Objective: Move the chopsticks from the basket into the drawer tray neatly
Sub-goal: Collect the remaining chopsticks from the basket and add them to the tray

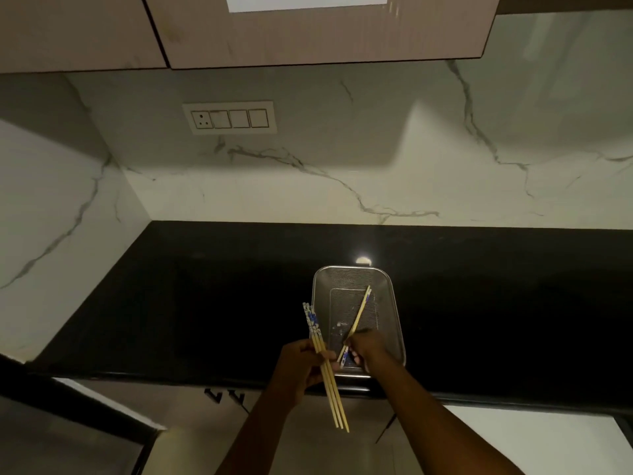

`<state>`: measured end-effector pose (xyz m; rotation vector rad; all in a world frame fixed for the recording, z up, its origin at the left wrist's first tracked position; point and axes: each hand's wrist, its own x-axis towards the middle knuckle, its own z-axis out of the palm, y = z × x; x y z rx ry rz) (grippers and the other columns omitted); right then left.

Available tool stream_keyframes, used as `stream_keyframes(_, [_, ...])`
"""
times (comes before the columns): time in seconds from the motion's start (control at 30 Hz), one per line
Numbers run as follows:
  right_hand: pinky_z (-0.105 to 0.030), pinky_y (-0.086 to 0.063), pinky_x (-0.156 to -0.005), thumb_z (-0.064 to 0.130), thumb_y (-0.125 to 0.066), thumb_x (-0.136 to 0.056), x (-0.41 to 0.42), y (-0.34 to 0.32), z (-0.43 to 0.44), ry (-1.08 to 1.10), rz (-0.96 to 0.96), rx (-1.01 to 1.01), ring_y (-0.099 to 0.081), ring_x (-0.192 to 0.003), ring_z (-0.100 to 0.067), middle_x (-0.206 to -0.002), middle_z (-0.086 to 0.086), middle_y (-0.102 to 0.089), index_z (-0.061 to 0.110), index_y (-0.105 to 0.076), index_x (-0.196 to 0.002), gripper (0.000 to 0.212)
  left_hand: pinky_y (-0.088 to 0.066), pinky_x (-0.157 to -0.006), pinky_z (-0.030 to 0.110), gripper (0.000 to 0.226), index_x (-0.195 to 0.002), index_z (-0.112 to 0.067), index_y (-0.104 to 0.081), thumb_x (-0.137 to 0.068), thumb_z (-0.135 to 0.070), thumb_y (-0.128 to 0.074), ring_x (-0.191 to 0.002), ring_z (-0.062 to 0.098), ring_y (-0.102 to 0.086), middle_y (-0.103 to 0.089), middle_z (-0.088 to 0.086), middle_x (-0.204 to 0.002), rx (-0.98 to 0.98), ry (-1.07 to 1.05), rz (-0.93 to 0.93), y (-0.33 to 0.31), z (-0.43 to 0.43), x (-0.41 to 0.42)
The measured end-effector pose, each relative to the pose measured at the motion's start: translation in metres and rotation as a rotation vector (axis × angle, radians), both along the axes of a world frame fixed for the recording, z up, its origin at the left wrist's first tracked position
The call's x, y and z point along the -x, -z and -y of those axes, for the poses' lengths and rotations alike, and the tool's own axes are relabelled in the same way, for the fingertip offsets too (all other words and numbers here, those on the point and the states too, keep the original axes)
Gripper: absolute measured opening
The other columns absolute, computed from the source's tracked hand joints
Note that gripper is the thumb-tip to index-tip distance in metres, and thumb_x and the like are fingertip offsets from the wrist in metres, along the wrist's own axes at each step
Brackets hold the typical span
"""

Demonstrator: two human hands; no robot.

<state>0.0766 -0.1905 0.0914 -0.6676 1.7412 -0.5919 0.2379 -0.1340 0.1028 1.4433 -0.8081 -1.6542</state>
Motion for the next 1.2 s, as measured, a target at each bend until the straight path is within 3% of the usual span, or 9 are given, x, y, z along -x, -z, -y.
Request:
stream_keyframes(0.17, [-0.022, -0.041, -0.043, 0.010, -0.063, -0.092, 0.008, -0.021, -0.022, 0.055, 0.207, 0.215, -0.054, -0.046, -0.013, -0.061, -0.008, -0.065, 0.004, -0.067, -0.087, 0.009, -0.061, -0.065, 0.028, 0.015, -0.109, -0.002, -0.064, -0.096, -0.001, -0.056, -0.087, 0.030, -0.078, -0.079, 0.013, -0.093, -0.029, 0.019, -0.032, -0.002, 0.007, 0.000])
stream_keyframes(0.27, [-0.022, -0.056, -0.053, 0.003, -0.062, -0.093, 0.015, -0.041, -0.035, 0.044, 0.331, 0.407, -0.070, -0.063, -0.019, -0.084, -0.019, -0.077, 0.002, -0.068, -0.102, 0.011, -0.061, -0.066, 0.030, 0.016, -0.110, 0.001, -0.063, -0.096, 0.000, -0.055, -0.087, 0.034, -0.077, -0.078, 0.016, -0.095, -0.032, 0.067, -0.064, -0.011, 0.010, 0.003])
stream_keyframes(0.37, [-0.023, -0.061, -0.065, 0.000, -0.059, -0.093, 0.019, -0.055, -0.044, 0.012, 0.328, 0.501, -0.073, -0.077, -0.023, -0.094, -0.020, -0.076, -0.002, -0.071, -0.100, 0.014, -0.062, -0.067, 0.034, 0.018, -0.109, -0.001, -0.067, -0.093, 0.002, -0.059, -0.086, 0.035, -0.077, -0.078, 0.018, -0.095, -0.048, 0.128, -0.089, -0.022, 0.011, 0.012])
stream_keyframes(0.47, [-0.030, -0.060, -0.058, 0.004, -0.061, -0.093, 0.019, -0.059, -0.052, -0.024, 0.290, 0.535, -0.069, -0.067, -0.027, -0.083, -0.020, -0.075, 0.001, -0.073, -0.096, 0.013, -0.062, -0.069, 0.034, 0.020, -0.112, -0.004, -0.069, -0.096, -0.001, -0.057, -0.090, 0.033, -0.077, -0.079, 0.015, -0.100, -0.057, 0.178, -0.090, -0.027, 0.009, 0.024])
stream_keyframes(0.57, [-0.025, -0.058, -0.057, 0.005, -0.066, -0.091, 0.024, -0.057, -0.059, -0.051, 0.194, 0.583, -0.073, -0.067, -0.020, -0.082, -0.010, -0.077, 0.010, -0.075, -0.096, 0.011, -0.062, -0.067, 0.034, 0.018, -0.112, -0.005, -0.068, -0.097, -0.002, -0.058, -0.088, 0.032, -0.078, -0.079, 0.015, -0.097, -0.055, 0.185, -0.087, -0.029, 0.004, 0.034])
stream_keyframes(0.7, [-0.021, -0.059, -0.063, 0.006, -0.071, -0.087, 0.031, -0.055, -0.062, -0.067, 0.156, 0.582, -0.076, -0.075, -0.016, -0.086, -0.007, -0.077, 0.015, -0.074, -0.099, 0.016, -0.063, -0.070, 0.036, 0.020, -0.114, -0.008, -0.067, -0.095, -0.006, -0.061, -0.091, 0.033, -0.077, -0.079, 0.014, -0.099, -0.039, 0.234, -0.080, -0.028, -0.002, 0.037])
stream_keyframes(0.97, [-0.034, -0.063, -0.067, 0.002, -0.073, -0.083, 0.034, -0.051, -0.062, -0.009, 0.146, 0.564, -0.076, -0.080, -0.023, -0.093, -0.013, -0.075, 0.018, -0.060, -0.116, 0.039, -0.062, -0.072, 0.036, 0.032, -0.119, -0.007, -0.062, -0.088, -0.009, -0.071, -0.092, 0.035, -0.077, -0.078, 0.016, -0.101, -0.019, 0.300, -0.080, -0.025, -0.009, 0.042])
stream_keyframes(1.1, [-0.025, -0.062, -0.069, -0.004, -0.073, -0.081, 0.037, -0.057, -0.057, -0.042, 0.263, 0.528, -0.076, -0.091, -0.025, -0.103, -0.019, -0.073, 0.024, -0.056, -0.130, 0.059, -0.062, -0.073, 0.036, 0.036, -0.121, -0.010, -0.064, -0.086, -0.010, -0.074, -0.094, 0.035, -0.076, -0.078, 0.015, -0.103, -0.010, 0.352, -0.084, -0.029, -0.007, 0.039])
stream_keyframes(1.2, [-0.037, -0.062, -0.084, -0.010, -0.072, -0.079, 0.048, -0.065, -0.049, -0.128, 0.416, 0.475, -0.072, -0.102, -0.033, -0.111, -0.023, -0.069, 0.031, -0.051, -0.138, 0.075, -0.062, -0.074, 0.037, 0.041, -0.122, -0.010, -0.062, -0.083, -0.010, -0.075, -0.096, 0.036, -0.076, -0.077, 0.016, -0.105, -0.041, 0.408, -0.098, -0.032, -0.008, 0.035])
